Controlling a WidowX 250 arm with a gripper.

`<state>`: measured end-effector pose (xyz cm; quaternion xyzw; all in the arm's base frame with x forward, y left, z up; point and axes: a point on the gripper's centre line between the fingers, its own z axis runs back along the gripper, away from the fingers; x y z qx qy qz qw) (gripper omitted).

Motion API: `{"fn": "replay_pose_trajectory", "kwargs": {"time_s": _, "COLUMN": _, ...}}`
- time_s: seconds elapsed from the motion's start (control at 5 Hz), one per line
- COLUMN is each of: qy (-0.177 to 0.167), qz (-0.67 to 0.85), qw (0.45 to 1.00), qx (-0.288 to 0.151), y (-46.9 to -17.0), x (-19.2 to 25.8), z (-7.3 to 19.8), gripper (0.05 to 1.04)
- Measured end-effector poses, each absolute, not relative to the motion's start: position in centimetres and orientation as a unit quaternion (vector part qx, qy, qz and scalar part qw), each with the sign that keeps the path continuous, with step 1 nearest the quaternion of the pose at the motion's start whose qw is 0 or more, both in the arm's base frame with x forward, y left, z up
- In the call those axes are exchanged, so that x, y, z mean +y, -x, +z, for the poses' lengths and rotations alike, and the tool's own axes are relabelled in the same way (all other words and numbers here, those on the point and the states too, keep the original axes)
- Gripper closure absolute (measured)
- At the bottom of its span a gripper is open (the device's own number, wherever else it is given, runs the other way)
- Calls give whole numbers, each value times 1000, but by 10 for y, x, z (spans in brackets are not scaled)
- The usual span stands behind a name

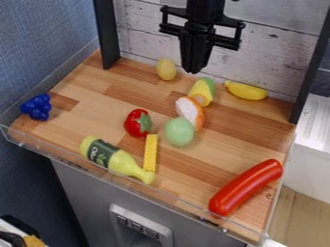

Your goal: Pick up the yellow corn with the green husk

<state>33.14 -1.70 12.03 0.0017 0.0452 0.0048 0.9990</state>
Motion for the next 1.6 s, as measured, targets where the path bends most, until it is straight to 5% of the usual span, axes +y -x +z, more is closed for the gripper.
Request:
{"fn": "replay_pose_trajectory", "kwargs": {"time_s": 0.6, "qy": -3, "qz": 249, "qw": 968, "qx": 39, "y": -356, "x": -11, "z": 115, "gripper": 991}}
{"fn": "replay_pose_trajectory", "kwargs": {"time_s": 0.8, "qy": -1, "qz": 304, "qw": 952, "qx": 37, "y": -364, "x": -7, "z": 119, "gripper": 831}}
{"fn": "replay_pose_trajectory", "kwargs": {"time_s": 1.2, "qy": 0, "qz": 259, "qw": 965, "qx": 40, "y": -381, "x": -7, "z": 113, "gripper": 278}}
{"fn": "replay_pose_trajectory", "kwargs": {"time_s": 1.4, "qy": 1, "qz": 197, "qw": 980, "qx": 39, "y": -386, "x": -8, "z": 96, "gripper": 87}}
{"fn": "replay_pose_trajectory", "kwargs": {"time_s": 1.6, "qy": 4, "qz": 145, "qw": 989, "qx": 39, "y": -390, "x": -12, "z": 73, "gripper": 83}}
